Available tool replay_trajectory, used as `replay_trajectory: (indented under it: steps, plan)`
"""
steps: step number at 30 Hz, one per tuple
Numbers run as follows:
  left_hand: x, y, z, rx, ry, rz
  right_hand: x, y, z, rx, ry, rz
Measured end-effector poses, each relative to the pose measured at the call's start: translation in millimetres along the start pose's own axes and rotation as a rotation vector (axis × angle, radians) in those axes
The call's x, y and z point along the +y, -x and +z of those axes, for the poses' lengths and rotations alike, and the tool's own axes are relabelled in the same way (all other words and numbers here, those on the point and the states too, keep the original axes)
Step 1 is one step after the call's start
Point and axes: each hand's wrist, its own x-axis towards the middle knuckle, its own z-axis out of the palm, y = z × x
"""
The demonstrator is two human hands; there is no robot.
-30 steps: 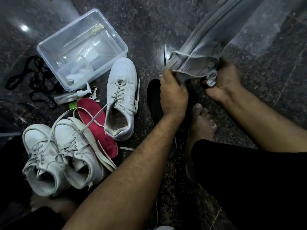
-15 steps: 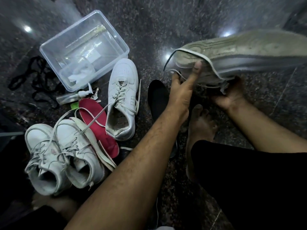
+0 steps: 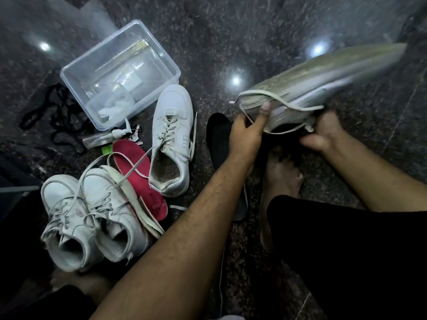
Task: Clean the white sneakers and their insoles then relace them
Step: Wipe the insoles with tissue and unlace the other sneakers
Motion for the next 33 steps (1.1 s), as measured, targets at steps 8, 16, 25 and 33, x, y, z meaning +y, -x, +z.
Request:
replay_trajectory:
  steps: [8, 16, 25, 33]
  plan:
    - [-27.9, -13.3, -5.4, 0.054, -0.094, -0.147, -24.6, 28.4, 73.4, 0.136, 0.123, -0.093]
    - [-23.3, -9.8, -7.0, 0.113, 0.053, -0.167, -23.3, 15.6, 107.5, 0.24, 0.279, -0.272]
    - [-10.7, -13.6, -16.6, 0.346, -0.123, -0.001, 2.4, 14.8, 104.1, 0.268, 0.647, -0.238]
    - [4.6, -16.3, -12.5, 0.195, -0.219, 0.175, -14.7, 42.5, 84.8, 0.149, 0.883, -0.442]
